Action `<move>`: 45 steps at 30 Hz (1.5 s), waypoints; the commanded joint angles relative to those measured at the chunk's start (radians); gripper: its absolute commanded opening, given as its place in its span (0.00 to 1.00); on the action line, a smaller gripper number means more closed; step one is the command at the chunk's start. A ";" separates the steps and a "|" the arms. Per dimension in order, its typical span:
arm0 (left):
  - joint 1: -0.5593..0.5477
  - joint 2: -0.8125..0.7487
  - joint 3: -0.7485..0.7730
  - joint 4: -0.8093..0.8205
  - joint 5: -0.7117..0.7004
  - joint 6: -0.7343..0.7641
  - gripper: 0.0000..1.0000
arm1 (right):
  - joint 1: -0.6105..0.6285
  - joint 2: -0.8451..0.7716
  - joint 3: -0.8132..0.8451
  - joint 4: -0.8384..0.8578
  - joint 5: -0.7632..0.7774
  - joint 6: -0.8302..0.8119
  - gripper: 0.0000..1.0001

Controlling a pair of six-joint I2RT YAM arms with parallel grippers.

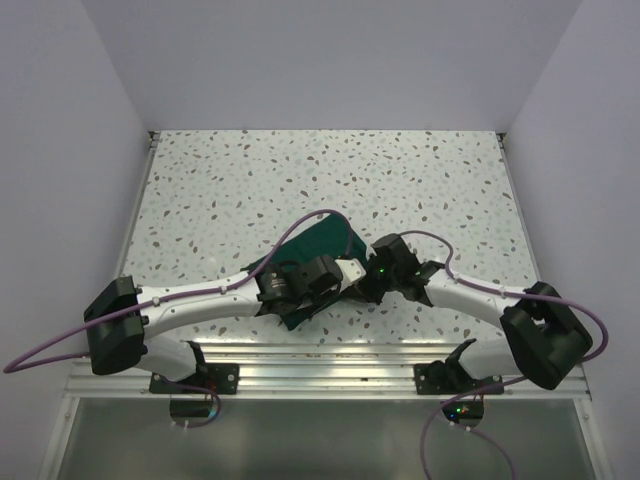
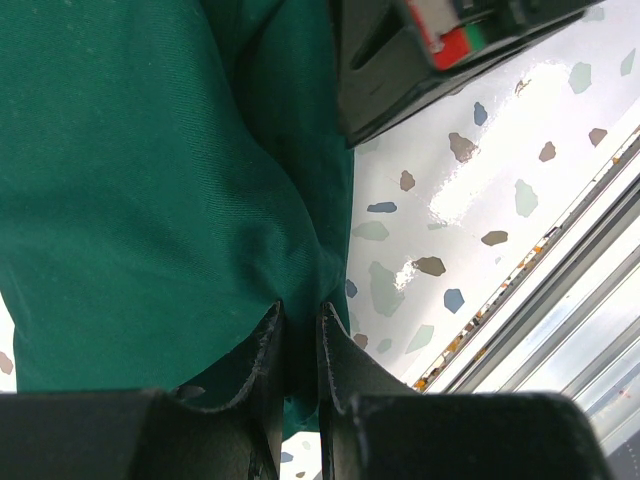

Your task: Prepare the surgical pack

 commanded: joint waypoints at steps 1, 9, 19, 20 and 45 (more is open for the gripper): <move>-0.007 -0.032 0.022 0.018 0.017 0.025 0.00 | 0.002 0.038 0.052 0.128 -0.042 -0.024 0.00; -0.007 -0.026 0.028 0.020 0.014 0.024 0.00 | 0.005 0.046 0.092 0.072 -0.064 -0.043 0.00; -0.008 -0.027 0.023 0.020 0.012 0.021 0.00 | 0.005 -0.025 0.071 0.030 -0.077 -0.096 0.00; -0.007 -0.027 0.025 0.020 0.012 0.021 0.00 | 0.006 -0.025 0.080 0.030 -0.073 -0.103 0.00; -0.008 0.006 0.055 0.034 0.052 0.027 0.00 | 0.161 0.437 0.007 0.929 -0.125 0.280 0.00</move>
